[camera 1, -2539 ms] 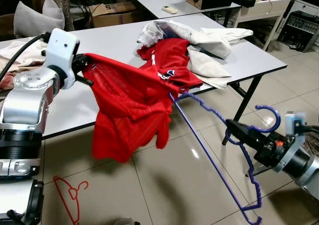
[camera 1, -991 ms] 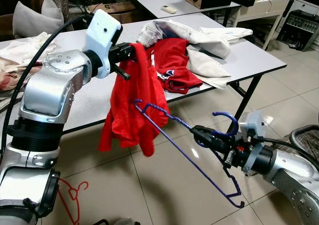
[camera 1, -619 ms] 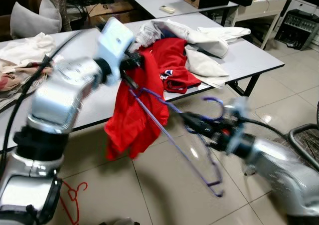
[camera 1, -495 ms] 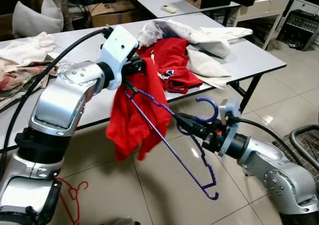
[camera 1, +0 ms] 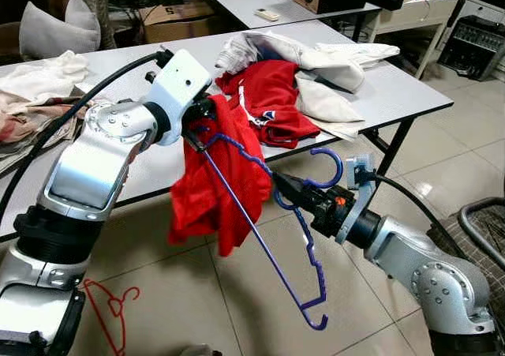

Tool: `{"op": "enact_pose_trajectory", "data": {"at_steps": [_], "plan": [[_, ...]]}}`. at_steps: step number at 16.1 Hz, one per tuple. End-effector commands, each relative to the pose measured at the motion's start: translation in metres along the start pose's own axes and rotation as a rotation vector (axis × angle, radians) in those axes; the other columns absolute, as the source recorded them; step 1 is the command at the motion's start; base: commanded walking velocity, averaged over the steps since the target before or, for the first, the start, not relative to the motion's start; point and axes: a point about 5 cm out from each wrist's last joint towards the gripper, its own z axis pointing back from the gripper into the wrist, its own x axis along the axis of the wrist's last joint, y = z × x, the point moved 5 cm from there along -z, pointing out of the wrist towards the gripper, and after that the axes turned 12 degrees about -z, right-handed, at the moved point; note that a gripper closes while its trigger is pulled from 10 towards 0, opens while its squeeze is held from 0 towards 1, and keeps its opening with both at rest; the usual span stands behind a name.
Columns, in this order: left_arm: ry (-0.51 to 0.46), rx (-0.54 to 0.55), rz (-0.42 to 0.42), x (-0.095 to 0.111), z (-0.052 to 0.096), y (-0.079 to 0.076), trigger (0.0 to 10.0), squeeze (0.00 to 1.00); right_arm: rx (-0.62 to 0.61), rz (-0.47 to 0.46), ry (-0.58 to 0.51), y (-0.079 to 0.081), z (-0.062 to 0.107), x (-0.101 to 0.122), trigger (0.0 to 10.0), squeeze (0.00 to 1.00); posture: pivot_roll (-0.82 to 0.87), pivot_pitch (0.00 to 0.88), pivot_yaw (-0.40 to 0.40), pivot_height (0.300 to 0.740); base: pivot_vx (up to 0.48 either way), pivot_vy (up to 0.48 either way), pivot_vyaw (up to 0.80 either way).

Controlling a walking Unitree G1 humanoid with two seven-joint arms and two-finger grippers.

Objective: Hang hanger

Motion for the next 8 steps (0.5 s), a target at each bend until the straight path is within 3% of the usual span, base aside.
{"op": "enact_pose_trajectory", "data": {"at_steps": [1, 5, 8], "plan": [[0.009, 0.021, -0.028, -0.001, 0.003, 0.004, 0.0, 0.00, -0.015, -0.008, -0.010, 0.000, 0.001, 0.006, 10.0, 0.00, -0.05, 0.000, 0.020, 0.740, 0.000, 0.000, 0.00], [0.060, 0.080, -0.062, -0.014, 0.008, 0.023, 0.0, 0.00, -0.009, -0.003, 0.027, 0.008, 0.013, 0.004, 10.0, 0.00, -0.05, 0.000, 0.020, 0.740, 0.000, 0.000, 0.00], [0.026, 0.029, -0.043, -0.007, 0.006, 0.013, 0.0, 0.00, -0.041, -0.004, 0.004, 0.003, 0.015, 0.010, 10.0, 0.00, -0.05, 0.000, 0.022, 0.740, 0.000, 0.000, 0.00]]}}
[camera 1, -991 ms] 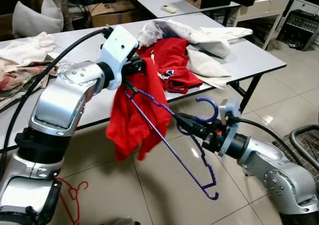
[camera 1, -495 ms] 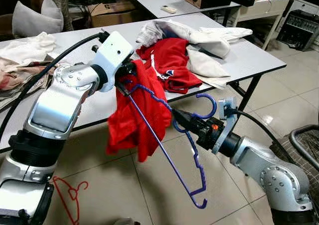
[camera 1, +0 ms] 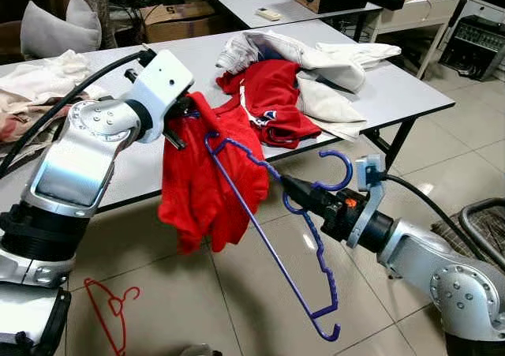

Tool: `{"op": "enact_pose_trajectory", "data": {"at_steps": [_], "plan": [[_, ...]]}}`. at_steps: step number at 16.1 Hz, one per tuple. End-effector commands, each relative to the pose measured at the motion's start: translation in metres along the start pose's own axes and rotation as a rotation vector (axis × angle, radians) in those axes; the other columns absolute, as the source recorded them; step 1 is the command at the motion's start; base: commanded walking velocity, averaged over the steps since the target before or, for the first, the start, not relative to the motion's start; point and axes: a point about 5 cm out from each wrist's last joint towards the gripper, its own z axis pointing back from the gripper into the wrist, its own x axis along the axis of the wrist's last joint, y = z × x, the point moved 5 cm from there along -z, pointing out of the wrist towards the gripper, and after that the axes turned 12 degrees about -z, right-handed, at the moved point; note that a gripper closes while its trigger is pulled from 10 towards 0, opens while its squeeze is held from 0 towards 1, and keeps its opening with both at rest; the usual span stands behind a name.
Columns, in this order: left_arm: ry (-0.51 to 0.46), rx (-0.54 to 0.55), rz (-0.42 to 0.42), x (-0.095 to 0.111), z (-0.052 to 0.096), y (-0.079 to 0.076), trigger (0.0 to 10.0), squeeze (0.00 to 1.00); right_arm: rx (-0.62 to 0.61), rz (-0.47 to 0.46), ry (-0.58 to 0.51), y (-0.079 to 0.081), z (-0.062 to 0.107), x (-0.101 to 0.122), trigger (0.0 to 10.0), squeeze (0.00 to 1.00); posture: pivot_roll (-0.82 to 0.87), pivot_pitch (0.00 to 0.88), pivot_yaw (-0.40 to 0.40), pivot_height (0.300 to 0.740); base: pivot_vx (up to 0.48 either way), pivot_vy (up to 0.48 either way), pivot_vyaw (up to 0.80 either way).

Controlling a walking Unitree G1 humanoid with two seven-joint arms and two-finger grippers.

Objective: Hang hanger

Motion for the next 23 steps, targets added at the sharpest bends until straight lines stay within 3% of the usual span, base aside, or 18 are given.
{"op": "enact_pose_trajectory", "data": {"at_steps": [1, 2, 7, 8, 9, 10, 12, 14, 16, 18, 20, 21, 23], "plan": [[-0.049, -0.028, 0.012, 0.012, 0.002, -0.005, 0.0, 0.00, -0.006, 0.002, -0.021, 0.000, -0.001, 0.007, 10.0, 0.00, -0.05, 0.000, 0.023, 0.740, 0.000, 0.000, 0.00], [-0.061, -0.079, 0.048, 0.013, 0.001, -0.019, 0.0, 0.00, -0.017, -0.012, -0.022, -0.005, -0.014, 0.008, 10.0, 0.00, -0.06, 0.000, 0.026, 0.740, 0.000, 0.000, 0.00], [-0.023, -0.098, 0.102, 0.001, 0.012, -0.023, 0.0, 0.00, -0.175, -0.021, -0.090, -0.025, -0.037, 0.021, 10.0, 0.00, -0.03, 0.000, -0.005, 0.740, 0.000, 0.000, 0.00], [-0.025, -0.119, 0.136, -0.002, 0.017, -0.027, 0.0, 0.00, -0.192, -0.024, -0.100, -0.025, -0.041, 0.021, 10.0, 0.00, -0.03, 0.000, -0.009, 0.740, 0.000, 0.000, 0.00], [-0.070, -0.184, 0.226, 0.006, 0.024, -0.036, 0.0, 0.00, -0.254, -0.005, -0.102, -0.036, -0.046, 0.019, 10.0, 0.00, -0.03, 0.000, -0.013, 0.740, 0.000, 0.000, 0.00], [-0.115, -0.296, 0.288, 0.016, 0.034, -0.052, 0.0, 0.00, -0.285, 0.011, -0.089, -0.044, -0.056, 0.014, 10.0, 0.00, -0.03, 0.000, -0.013, 0.740, 0.000, 0.000, 0.00], [-0.147, -0.363, 0.319, 0.024, 0.039, -0.060, 0.0, 0.00, -0.235, -0.030, -0.097, -0.039, -0.070, 0.014, 10.0, 0.00, -0.02, 0.000, -0.017, 0.740, 0.000, 0.000, 0.00], [-0.218, -0.388, 0.390, 0.042, 0.043, -0.054, 0.0, 0.00, -0.156, -0.003, -0.062, -0.029, -0.083, 0.012, 10.0, 0.00, -0.02, 0.000, -0.016, 0.740, 0.000, 0.000, 0.00], [-0.243, -0.415, 0.411, 0.050, 0.048, -0.052, 0.0, 0.00, -0.107, 0.034, -0.053, -0.023, -0.089, 0.012, 10.0, 0.00, -0.01, 0.000, -0.020, 0.740, 0.000, 0.000, 0.00], [-0.278, -0.381, 0.448, 0.056, 0.050, -0.036, 0.0, 0.00, 0.075, 0.072, -0.052, 0.007, -0.094, 0.019, 10.0, 0.00, -0.01, 0.000, -0.021, 0.740, 0.000, 0.000, 0.00], [-0.283, -0.300, 0.476, 0.055, 0.049, -0.017, 0.0, 0.00, 0.178, 0.119, -0.016, 0.022, -0.095, 0.016, 10.0, 0.00, -0.01, 0.000, -0.025, 0.740, 0.000, 0.000, 0.00], [-0.256, -0.272, 0.469, 0.048, 0.049, -0.010, 0.0, 0.00, 0.201, 0.093, -0.081, 0.026, -0.096, 0.027, 10.0, 0.00, -0.01, 0.000, -0.031, 0.740, 0.000, 0.000, 0.00], [-0.201, -0.288, 0.444, 0.037, 0.052, -0.014, 0.0, 0.00, 0.221, -0.120, -0.261, 0.026, -0.097, 0.061, 10.0, 0.00, 0.00, 0.000, -0.035, 0.740, 0.000, 0.000, 0.00]]}}
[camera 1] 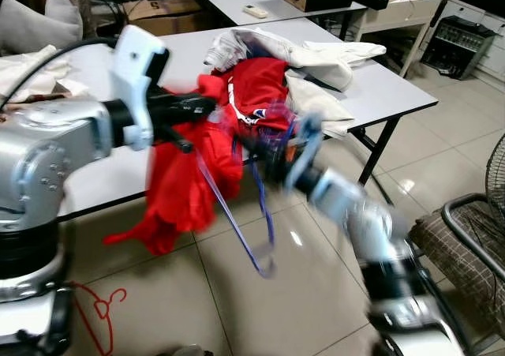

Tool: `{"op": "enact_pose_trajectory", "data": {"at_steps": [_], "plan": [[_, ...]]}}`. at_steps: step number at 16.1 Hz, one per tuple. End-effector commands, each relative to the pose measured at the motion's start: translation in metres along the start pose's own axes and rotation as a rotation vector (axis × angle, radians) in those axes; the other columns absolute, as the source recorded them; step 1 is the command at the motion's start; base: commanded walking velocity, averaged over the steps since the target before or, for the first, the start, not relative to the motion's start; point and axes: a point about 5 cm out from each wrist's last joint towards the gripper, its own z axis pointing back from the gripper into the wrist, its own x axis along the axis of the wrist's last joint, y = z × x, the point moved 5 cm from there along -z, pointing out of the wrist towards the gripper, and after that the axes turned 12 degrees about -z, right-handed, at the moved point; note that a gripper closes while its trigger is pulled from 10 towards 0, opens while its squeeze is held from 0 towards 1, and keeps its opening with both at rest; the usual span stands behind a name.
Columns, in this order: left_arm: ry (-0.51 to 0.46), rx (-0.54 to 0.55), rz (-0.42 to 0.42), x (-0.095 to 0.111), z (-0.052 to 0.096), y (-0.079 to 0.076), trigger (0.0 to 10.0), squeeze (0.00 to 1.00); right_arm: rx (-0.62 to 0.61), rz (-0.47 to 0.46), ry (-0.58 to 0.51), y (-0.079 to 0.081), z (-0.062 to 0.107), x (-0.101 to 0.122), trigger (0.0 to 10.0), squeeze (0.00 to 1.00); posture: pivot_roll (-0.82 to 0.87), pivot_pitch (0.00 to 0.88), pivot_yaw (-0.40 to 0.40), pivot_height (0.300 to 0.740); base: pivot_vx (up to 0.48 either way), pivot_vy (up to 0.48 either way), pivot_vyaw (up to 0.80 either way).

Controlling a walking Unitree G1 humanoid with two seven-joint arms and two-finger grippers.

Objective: Hang hanger

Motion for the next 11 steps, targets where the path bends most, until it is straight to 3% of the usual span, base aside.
{"op": "enact_pose_trajectory", "data": {"at_steps": [1, 4, 5, 7, 11], "plan": [[0.017, -0.029, -0.016, -0.002, 0.000, -0.006, 0.0, 0.00, 0.005, -0.044, -0.118, 0.001, 0.001, 0.025, 10.0, 0.00, 0.00, 0.000, -0.035, 0.740, 0.000, 0.000, 0.00], [0.035, -0.078, 0.003, -0.010, -0.002, -0.017, 0.0, 0.00, -0.046, -0.232, -0.228, -0.016, -0.006, 0.033, 10.0, 0.00, 0.01, 0.000, -0.039, 0.740, 0.000, 0.000, 0.00], [0.019, -0.117, 0.024, -0.007, -0.004, -0.024, 0.0, 0.00, -0.077, -0.253, -0.252, -0.021, -0.009, 0.033, 10.0, 0.00, 0.01, 0.000, -0.039, 0.740, 0.000, 0.000, 0.00], [0.032, -0.175, 0.021, -0.008, -0.003, -0.034, 0.0, 0.00, -0.093, -0.423, -0.355, -0.027, -0.017, 0.041, 10.0, 0.00, 0.02, 0.000, -0.041, 0.740, 0.000, 0.000, 0.00], [0.077, -0.263, 0.025, -0.016, 0.000, -0.054, 0.0, 0.00, -0.095, -0.532, -0.485, -0.026, -0.031, 0.053, 10.0, 0.00, 0.03, 0.000, -0.041, 0.740, 0.000, 0.000, 0.00]]}}
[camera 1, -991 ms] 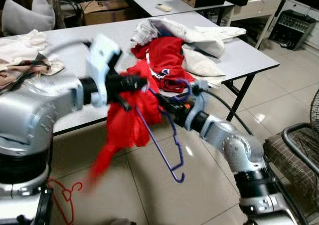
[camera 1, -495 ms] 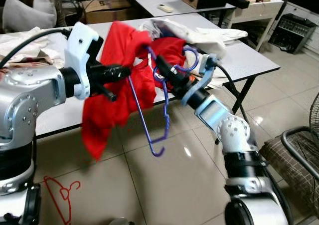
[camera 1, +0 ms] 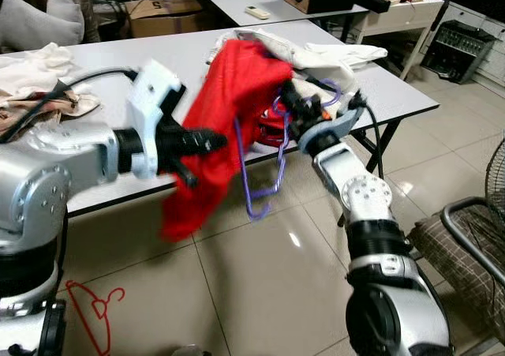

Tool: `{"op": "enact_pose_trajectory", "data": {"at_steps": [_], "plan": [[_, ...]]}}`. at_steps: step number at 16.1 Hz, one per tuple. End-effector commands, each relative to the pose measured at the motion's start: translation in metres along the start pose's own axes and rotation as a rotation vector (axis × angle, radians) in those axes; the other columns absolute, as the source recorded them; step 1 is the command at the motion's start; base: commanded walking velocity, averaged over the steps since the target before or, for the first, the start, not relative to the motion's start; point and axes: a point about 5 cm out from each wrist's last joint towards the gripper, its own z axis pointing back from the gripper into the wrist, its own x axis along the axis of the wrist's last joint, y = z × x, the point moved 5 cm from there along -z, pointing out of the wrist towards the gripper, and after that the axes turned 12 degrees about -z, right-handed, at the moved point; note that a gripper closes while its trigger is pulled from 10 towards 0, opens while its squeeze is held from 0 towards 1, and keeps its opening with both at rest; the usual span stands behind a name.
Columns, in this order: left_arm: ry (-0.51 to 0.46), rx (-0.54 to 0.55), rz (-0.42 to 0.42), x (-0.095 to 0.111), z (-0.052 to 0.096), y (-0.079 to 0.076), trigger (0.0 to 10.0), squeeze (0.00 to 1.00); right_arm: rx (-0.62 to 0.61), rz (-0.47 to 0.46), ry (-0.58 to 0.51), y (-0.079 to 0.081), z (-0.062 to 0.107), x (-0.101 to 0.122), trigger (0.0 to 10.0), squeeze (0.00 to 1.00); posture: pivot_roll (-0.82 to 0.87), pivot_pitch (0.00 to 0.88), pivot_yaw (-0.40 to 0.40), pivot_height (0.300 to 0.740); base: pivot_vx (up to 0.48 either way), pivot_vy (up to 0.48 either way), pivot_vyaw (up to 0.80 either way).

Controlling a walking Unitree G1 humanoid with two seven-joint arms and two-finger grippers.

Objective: Hang hanger

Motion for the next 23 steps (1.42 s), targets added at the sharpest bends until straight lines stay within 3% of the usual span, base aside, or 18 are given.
{"op": "enact_pose_trajectory", "data": {"at_steps": [1, 3, 5, 7, 10, 13, 14, 16, 17, 19, 23], "plan": [[0.005, -0.064, -0.010, 0.002, -0.001, -0.013, 0.0, 0.00, 0.078, -0.132, -0.018, 0.027, -0.018, -0.028, 10.0, 0.00, 0.04, 0.000, -0.042, 0.740, 0.000, 0.000, 0.00], [0.010, -0.102, -0.007, 0.001, -0.001, -0.021, 0.0, 0.00, 0.075, -0.158, -0.032, 0.029, -0.021, -0.030, 10.0, 0.00, 0.05, 0.000, -0.044, 0.740, 0.000, 0.000, 0.00], [0.009, -0.203, -0.012, 0.002, -0.003, -0.041, 0.0, 0.00, 0.064, -0.167, -0.047, 0.028, -0.025, -0.033, 10.0, 0.00, 0.05, 0.000, -0.044, 0.740, 0.000, 0.000, 0.00], [-0.015, -0.233, -0.001, 0.006, -0.003, -0.047, 0.0, 0.00, 0.052, -0.162, -0.063, 0.027, -0.026, -0.032, 10.0, 0.00, 0.05, 0.000, -0.044, 0.740, 0.000, 0.000, 0.00], [-0.109, -0.239, 0.029, 0.026, -0.003, -0.044, 0.2, 0.00, 0.033, -0.033, -0.025, 0.024, -0.027, -0.042, 10.0, 0.00, 0.05, 0.000, -0.044, 0.740, 0.000, 0.000, 0.00], [-0.239, -0.213, 0.073, 0.053, 0.002, -0.031, 0.0, 0.00, 0.037, 0.101, 0.029, 0.023, -0.025, -0.052, 10.0, 0.00, 0.04, 0.000, -0.041, 0.740, 0.000, 0.000, 0.00], [-0.252, -0.222, 0.074, 0.056, 0.003, -0.031, 0.0, 0.00, 0.035, 0.106, 0.029, 0.023, -0.026, -0.052, 10.0, 0.00, 0.04, 0.000, -0.038, 0.740, 0.000, 0.000, 0.00], [-0.298, -0.247, 0.097, 0.066, 0.007, -0.032, 0.0, 0.00, 0.025, 0.084, 0.002, 0.021, -0.026, -0.046, 10.0, 0.00, 0.04, 0.000, -0.037, 0.740, 0.000, 0.000, 0.00], [-0.254, -0.234, 0.095, 0.059, 0.006, -0.031, 0.0, 0.00, 0.014, -0.046, -0.071, 0.021, -0.028, -0.031, 10.0, 0.00, 0.04, 0.000, -0.035, 0.740, 0.000, 0.000, 0.00], [-0.192, -0.220, 0.100, 0.045, 0.002, -0.033, 0.0, 0.00, 0.005, -0.134, -0.137, 0.021, -0.030, -0.016, 10.0, 0.00, 0.05, 0.000, -0.036, 0.740, 0.000, 0.000, 0.00], [-0.199, -0.241, 0.130, 0.046, -0.003, -0.039, 0.0, 0.00, -0.012, -0.109, -0.166, 0.018, -0.032, -0.009, 10.0, 0.00, 0.05, 0.000, -0.037, 0.740, 0.000, 0.000, 0.00]]}}
